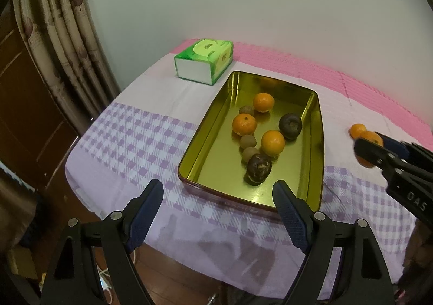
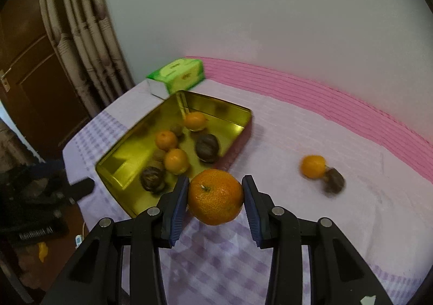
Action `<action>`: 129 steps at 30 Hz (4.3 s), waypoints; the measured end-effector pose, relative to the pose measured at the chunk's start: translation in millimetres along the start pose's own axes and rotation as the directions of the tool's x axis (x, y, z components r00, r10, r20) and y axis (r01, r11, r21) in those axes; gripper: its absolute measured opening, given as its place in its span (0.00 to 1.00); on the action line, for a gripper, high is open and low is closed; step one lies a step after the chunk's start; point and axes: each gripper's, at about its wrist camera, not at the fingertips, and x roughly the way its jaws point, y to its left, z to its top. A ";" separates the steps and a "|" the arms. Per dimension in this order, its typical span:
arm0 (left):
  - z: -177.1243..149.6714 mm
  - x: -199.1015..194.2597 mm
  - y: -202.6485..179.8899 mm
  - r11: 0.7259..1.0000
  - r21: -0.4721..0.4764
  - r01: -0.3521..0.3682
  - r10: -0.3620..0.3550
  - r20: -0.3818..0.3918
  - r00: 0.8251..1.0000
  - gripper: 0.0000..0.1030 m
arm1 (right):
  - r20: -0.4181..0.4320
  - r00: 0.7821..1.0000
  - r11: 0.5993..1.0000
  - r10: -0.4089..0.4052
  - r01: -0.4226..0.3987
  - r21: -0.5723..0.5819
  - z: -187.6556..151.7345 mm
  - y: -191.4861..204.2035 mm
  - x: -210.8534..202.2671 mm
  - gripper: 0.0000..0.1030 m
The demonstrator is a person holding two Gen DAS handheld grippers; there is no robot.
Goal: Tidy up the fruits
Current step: 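Lower the mandarin into the tin and open the right gripper, then withdraw the right gripper from the tin toward the remaining fruits, then reach the left gripper to the last mandarin on the cloth and grasp it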
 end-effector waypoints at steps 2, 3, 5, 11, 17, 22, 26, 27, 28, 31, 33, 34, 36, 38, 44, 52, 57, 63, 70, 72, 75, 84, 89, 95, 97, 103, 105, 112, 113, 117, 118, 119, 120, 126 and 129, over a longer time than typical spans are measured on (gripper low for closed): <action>0.5 1.1 2.3 1.000 -0.009 -0.006 0.006 -0.006 1.000 0.81 | -0.003 1.000 1.000 0.013 -0.013 -0.018 6.9 9.2 6.5 0.36; 0.6 1.6 3.6 1.000 -0.012 -0.008 0.008 -0.007 1.000 0.81 | -0.007 1.000 1.000 0.020 -0.021 -0.021 9.5 12.4 9.7 0.36; 1.3 3.0 6.1 1.000 -0.022 -0.018 0.018 -0.014 1.000 0.82 | -0.017 0.999 0.999 0.037 -0.037 -0.023 15.4 17.8 17.9 0.36; 1.9 3.8 9.3 0.999 -0.035 -0.040 0.040 -0.016 0.999 0.89 | -0.055 0.996 0.997 0.073 -0.073 -0.010 29.2 27.8 48.2 0.36; 1.3 6.0 6.7 0.999 -0.021 -0.049 0.049 -0.025 0.998 0.90 | -0.086 0.992 0.996 0.092 -0.092 0.001 44.6 32.6 74.6 0.36; 1.0 8.8 4.9 0.999 -0.013 -0.048 0.047 -0.035 0.998 0.91 | -0.110 0.991 0.996 0.077 -0.081 -0.033 56.1 44.0 98.2 0.36; 1.8 10.3 6.0 0.999 -0.016 -0.045 0.044 -0.041 0.998 0.91 | -0.125 0.990 0.997 0.068 -0.072 -0.030 62.1 43.8 114.4 0.36; 1.8 10.7 6.1 0.999 -0.017 -0.043 0.042 -0.044 0.998 0.91 | -0.127 0.990 0.997 0.067 -0.071 -0.030 63.8 43.8 117.7 0.36; 2.1 11.6 6.4 0.999 -0.019 -0.040 0.039 -0.048 0.998 0.91 | -0.130 0.989 0.997 0.066 -0.070 -0.029 64.6 43.8 120.2 0.36; 2.1 13.1 6.7 0.999 -0.019 -0.037 0.036 -0.054 0.998 0.91 | -0.136 0.989 0.997 0.065 -0.070 -0.032 68.2 45.2 126.8 0.36; 1.7 14.1 7.4 0.999 -0.019 -0.036 0.035 -0.058 0.998 0.91 | -0.138 0.988 0.997 0.063 -0.068 -0.036 69.7 47.4 130.5 0.36; 1.6 14.4 7.7 0.999 -0.020 -0.034 0.033 -0.060 0.998 0.91 | -0.138 0.989 0.997 0.061 -0.067 -0.038 70.1 48.3 132.0 0.36; 2.0 15.2 8.4 0.999 -0.023 -0.032 0.030 -0.063 0.998 0.91 | -0.140 0.988 0.997 0.061 -0.067 -0.039 71.1 49.0 135.5 0.36; 2.4 15.7 8.4 0.999 -0.025 -0.029 0.028 -0.065 0.998 0.91 | -0.144 0.988 0.997 0.062 -0.068 -0.037 71.5 49.2 138.2 0.36; 1.7 16.1 7.3 0.999 -0.022 -0.027 0.025 -0.070 0.997 0.91 | -0.147 0.987 0.997 0.064 -0.069 -0.030 73.3 49.7 144.0 0.37; 1.2 17.1 5.8 0.999 -0.020 -0.027 0.025 -0.075 0.997 0.91 | -0.123 0.989 0.996 0.084 -0.086 -0.013 75.8 51.3 139.7 0.38; 0.5 16.9 4.7 0.999 -0.014 -0.031 0.030 -0.073 0.997 0.91 | -0.079 0.992 0.995 0.098 -0.098 0.007 81.2 49.3 126.8 0.38; -0.6 14.8 1.6 0.999 0.002 -0.038 0.038 -0.062 0.997 0.91 | -0.010 0.992 0.991 0.129 -0.129 0.041 81.0 39.8 95.6 0.38; -3.4 10.1 -7.3 0.997 0.043 -0.068 0.069 -0.041 0.997 0.91 | 0.061 0.996 0.994 0.071 -0.076 0.084 39.8 1.0 37.6 0.42; -4.7 8.9 -10.7 0.995 0.057 -0.078 0.080 -0.037 0.996 0.91 | 0.068 0.997 0.994 0.024 -0.031 0.103 18.2 -20.7 19.6 0.44; -6.9 6.7 -17.8 0.993 0.082 -0.080 0.083 -0.027 0.996 0.91 | 0.055 0.996 0.988 -0.067 0.059 0.140 -15.1 -59.6 -3.5 0.48; -15.3 -1.9 -51.8 0.967 0.227 -0.115 0.106 0.051 0.993 0.91 | -0.068 0.934 0.887 -0.350 0.354 0.297 -96.4 -197.6 -42.3 0.49; -14.6 -12.3 -72.4 0.953 0.293 -0.079 0.059 0.074 0.995 0.91 | -0.108 0.909 0.842 -0.402 0.414 0.346 -120.0 -242.3 -44.3 0.50; -0.6 -19.6 -106.2 0.925 0.379 0.008 -0.035 0.065 0.997 0.91 | -0.127 0.906 0.825 -0.404 0.420 0.379 -136.3 -266.0 -36.4 0.52; 6.2 -20.9 -123.9 0.910 0.415 0.027 -0.059 0.064 0.996 0.91 | -0.122 0.908 0.825 -0.402 0.417 0.382 -140.0 -269.4 -34.9 0.55; 29.4 -10.7 -175.3 0.873 0.447 0.194 -0.194 -0.047 0.980 0.91 | -0.098 0.914 0.832 -0.395 0.401 0.383 -137.6 -271.2 -31.1 0.65; 44.2 -0.2 -192.6 0.859 0.412 0.304 -0.274 -0.132 0.953 0.91 | -0.095 0.917 0.835 -0.387 0.392 0.386 -137.1 -273.4 -31.1 0.69; 99.2 78.3 -245.4 0.847 0.128 0.516 -0.434 -0.395 0.810 0.86 | -0.084 0.931 0.849 -0.356 0.359 0.387 -135.4 -273.2 -31.5 0.77; 104.3 92.3 -252.8 0.847 0.103 0.522 -0.439 -0.418 0.795 0.85 | -0.078 0.934 0.850 -0.348 0.349 0.394 -135.9 -274.0 -32.6 0.77; 114.4 129.5 -265.5 0.837 0.018 0.546 -0.474 -0.473 0.742 0.64 | -0.050 0.947 0.852 -0.317 0.307 0.425 -138.7 -278.5 -36.8 0.78; 115.0 135.2 -264.8 0.840 0.012 0.542 -0.472 -0.477 0.741 0.63 | -0.044 0.950 0.852 -0.310 0.298 0.431 -139.2 -279.4 -37.6 0.78; 117.2 142.1 -266.5 0.849 0.012 0.529 -0.459 -0.480 0.748 0.63 | -0.041 0.951 0.852 -0.306 0.293 0.433 -139.1 -279.6 -37.5 0.79; 118.3 147.9 -268.2 0.851 0.011 0.526 -0.455 -0.487 0.746 0.63 | -0.039 0.953 0.853 -0.302 0.288 0.436 -138.7 -279.5 -37.3 0.79; 111.5 169.7 -263.0 0.873 -0.116 0.473 -0.461 -0.510 0.726 0.63 | -0.036 0.956 0.858 -0.291 0.277 0.433 -138.8 -281.6 -38.0 0.83; 106.4 175.6 -265.5 0.894 -0.138 0.426 -0.433 -0.512 0.742 0.63 | -0.035 0.957 0.860 -0.287 0.274 0.431 -140.1 -282.4 -38.3 0.84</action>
